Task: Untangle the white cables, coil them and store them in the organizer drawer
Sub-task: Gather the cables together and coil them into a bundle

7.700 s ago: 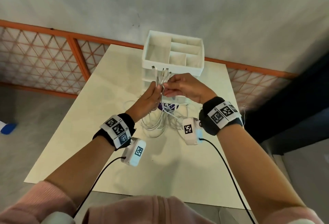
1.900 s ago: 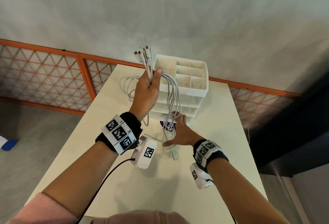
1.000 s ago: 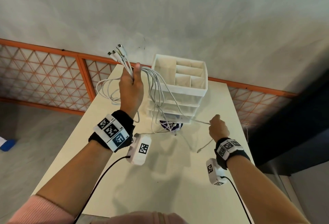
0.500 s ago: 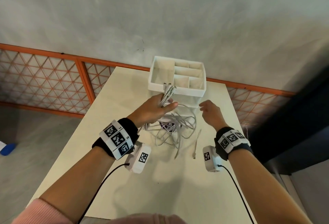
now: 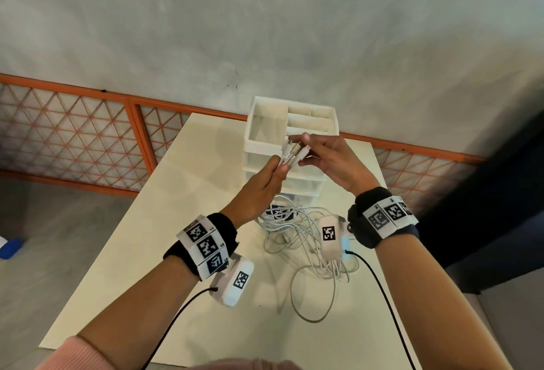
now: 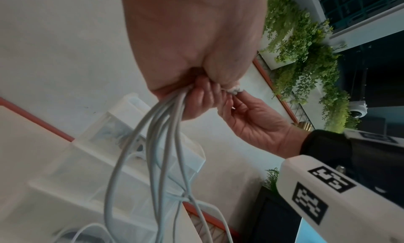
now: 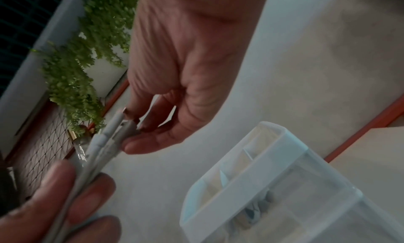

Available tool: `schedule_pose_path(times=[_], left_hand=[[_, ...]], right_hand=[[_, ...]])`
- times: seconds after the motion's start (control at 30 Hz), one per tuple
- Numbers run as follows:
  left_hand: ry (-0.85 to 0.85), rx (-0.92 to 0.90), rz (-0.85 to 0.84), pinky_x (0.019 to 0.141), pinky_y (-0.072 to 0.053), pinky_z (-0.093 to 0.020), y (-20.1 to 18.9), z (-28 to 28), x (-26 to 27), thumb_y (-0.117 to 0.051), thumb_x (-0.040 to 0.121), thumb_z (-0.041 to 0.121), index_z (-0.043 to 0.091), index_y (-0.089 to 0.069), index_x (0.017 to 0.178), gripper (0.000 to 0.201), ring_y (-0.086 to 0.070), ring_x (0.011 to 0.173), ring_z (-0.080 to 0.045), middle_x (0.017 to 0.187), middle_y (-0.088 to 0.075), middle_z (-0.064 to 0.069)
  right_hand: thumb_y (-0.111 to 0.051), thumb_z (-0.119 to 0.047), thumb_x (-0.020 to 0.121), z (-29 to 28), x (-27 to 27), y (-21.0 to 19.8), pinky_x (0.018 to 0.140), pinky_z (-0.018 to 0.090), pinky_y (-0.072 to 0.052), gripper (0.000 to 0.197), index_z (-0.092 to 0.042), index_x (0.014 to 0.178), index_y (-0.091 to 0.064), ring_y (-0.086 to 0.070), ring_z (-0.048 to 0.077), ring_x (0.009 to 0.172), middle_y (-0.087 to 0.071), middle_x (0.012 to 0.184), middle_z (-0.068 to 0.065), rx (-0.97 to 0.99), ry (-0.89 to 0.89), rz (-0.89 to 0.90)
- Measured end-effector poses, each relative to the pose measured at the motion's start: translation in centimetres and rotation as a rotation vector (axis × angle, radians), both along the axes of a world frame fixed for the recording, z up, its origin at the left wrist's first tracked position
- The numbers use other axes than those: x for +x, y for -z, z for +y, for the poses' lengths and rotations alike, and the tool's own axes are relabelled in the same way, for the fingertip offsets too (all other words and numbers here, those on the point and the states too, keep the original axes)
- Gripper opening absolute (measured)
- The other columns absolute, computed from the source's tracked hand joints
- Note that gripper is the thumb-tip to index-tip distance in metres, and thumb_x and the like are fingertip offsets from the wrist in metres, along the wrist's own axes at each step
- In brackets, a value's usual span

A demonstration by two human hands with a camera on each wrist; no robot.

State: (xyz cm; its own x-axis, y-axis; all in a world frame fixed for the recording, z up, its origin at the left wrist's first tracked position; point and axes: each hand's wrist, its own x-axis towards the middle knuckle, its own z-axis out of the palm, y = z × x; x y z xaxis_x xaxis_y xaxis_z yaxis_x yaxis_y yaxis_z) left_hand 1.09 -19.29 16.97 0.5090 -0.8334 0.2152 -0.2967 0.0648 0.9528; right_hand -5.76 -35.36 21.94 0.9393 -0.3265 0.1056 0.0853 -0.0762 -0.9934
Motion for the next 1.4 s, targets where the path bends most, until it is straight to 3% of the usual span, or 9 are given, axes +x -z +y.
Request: schedule_pose_path(times=[0.17, 0.33, 0.43, 0.63, 0.77, 0.87, 0.97, 1.2, 1.4], left_hand=[[-0.032, 0.031, -0.019, 0.049, -0.029, -0.014, 0.6, -0.4, 0.3, -0.03, 0.103, 0.032, 0.015, -0.039, 0.087, 0.025, -0.029, 0.058, -0.009, 0.075, -0.031, -0.007], [-0.018, 0.036, -0.042, 0.064, -0.037, -0.011, 0.6, -0.6, 0.7, -0.029, 0.104, 0.022, 0.021, -0.042, 0.084, 0.023, -0.04, 0.061, 0.003, 0.076, -0.041, 0.005], [0.003, 0.075, -0.047, 0.058, -0.035, -0.009, 0.4, -0.7, 0.7, -0.027, 0.104, 0.022, 0.009, -0.046, 0.097, 0.024, -0.04, 0.056, 0.002, 0.072, -0.042, 0.007], [-0.041, 0.076, -0.059, 0.058, -0.033, -0.02, 0.6, -0.7, 0.4, -0.023, 0.104, 0.033, 0.013, -0.047, 0.108, 0.032, -0.037, 0.065, -0.016, 0.067, -0.041, 0.001], [-0.053, 0.043, -0.05, 0.058, -0.034, -0.014, 0.3, -0.6, 0.1, -0.024, 0.103, 0.034, 0.015, -0.048, 0.105, 0.031, -0.037, 0.061, -0.008, 0.069, -0.037, 0.002], [-0.057, 0.0, -0.067, 0.062, -0.035, -0.017, 0.2, -0.5, 0.0, -0.029, 0.103, 0.029, 0.018, -0.041, 0.097, 0.018, -0.034, 0.063, -0.008, 0.075, -0.033, -0.003], [-0.117, -0.018, -0.053, 0.067, -0.035, -0.031, 0.3, -0.8, 0.1, -0.028, 0.103, 0.028, 0.001, -0.039, 0.107, 0.03, -0.031, 0.069, -0.018, 0.08, -0.033, -0.008], [-0.148, -0.05, 0.013, 0.051, -0.031, -0.016, 0.3, -0.8, 0.0, -0.025, 0.103, 0.035, 0.01, -0.043, 0.091, 0.032, -0.032, 0.053, -0.007, 0.064, -0.035, 0.0], [-0.14, -0.042, -0.026, 0.053, -0.035, -0.017, 0.6, -0.7, 0.1, -0.025, 0.103, 0.034, 0.02, -0.047, 0.093, 0.028, -0.039, 0.051, -0.003, 0.063, -0.043, 0.002]], right_hand=[[-0.049, -0.037, 0.087, 0.5, -0.2, -0.3, 0.082, 0.026, -0.054, 0.04, -0.01, 0.112, -0.066, -0.065, 0.019, 0.098, -0.069, 0.104, 0.009, -0.005, -0.041, 0.026], [-0.06, -0.006, 0.088, 0.7, -0.1, -0.5, 0.086, 0.023, -0.055, 0.029, -0.01, 0.117, -0.063, -0.068, 0.015, 0.094, -0.069, 0.104, 0.009, -0.068, -0.043, 0.068], [-0.064, -0.005, 0.086, 1.1, 0.0, -0.8, 0.079, 0.019, -0.055, 0.028, -0.009, 0.114, -0.065, -0.067, 0.008, 0.083, -0.068, 0.095, 0.01, -0.13, -0.012, 0.061], [-0.07, -0.007, 0.082, 1.7, 0.6, -1.2, 0.069, 0.018, -0.056, 0.028, 0.001, 0.109, -0.067, -0.069, 0.009, 0.073, -0.07, 0.085, 0.01, -0.164, 0.05, 0.046], [-0.074, -0.011, 0.079, 1.9, 1.1, -1.3, 0.063, 0.019, -0.056, 0.025, 0.004, 0.099, -0.068, -0.066, 0.009, 0.062, -0.069, 0.08, 0.01, -0.195, 0.137, 0.055], [-0.076, -0.014, 0.077, 1.9, 1.0, -1.2, 0.069, 0.025, -0.059, 0.028, 0.0, 0.1, -0.068, -0.068, 0.014, 0.068, -0.066, 0.08, 0.009, -0.193, 0.157, 0.038], [-0.079, -0.013, 0.074, 1.9, 0.6, -1.4, 0.072, 0.027, -0.059, 0.033, -0.001, 0.102, -0.066, -0.068, 0.015, 0.073, -0.065, 0.082, 0.005, -0.21, 0.148, 0.026], [-0.077, -0.008, 0.076, 1.8, 0.2, -1.6, 0.073, 0.025, -0.058, 0.028, -0.002, 0.101, -0.065, -0.066, 0.014, 0.075, -0.064, 0.087, 0.009, -0.181, 0.132, 0.011], [-0.077, -0.007, 0.075, 1.4, 0.0, -1.9, 0.079, 0.028, -0.058, 0.03, -0.005, 0.104, -0.068, -0.068, 0.018, 0.078, -0.063, 0.087, 0.01, -0.183, 0.116, 0.01]])
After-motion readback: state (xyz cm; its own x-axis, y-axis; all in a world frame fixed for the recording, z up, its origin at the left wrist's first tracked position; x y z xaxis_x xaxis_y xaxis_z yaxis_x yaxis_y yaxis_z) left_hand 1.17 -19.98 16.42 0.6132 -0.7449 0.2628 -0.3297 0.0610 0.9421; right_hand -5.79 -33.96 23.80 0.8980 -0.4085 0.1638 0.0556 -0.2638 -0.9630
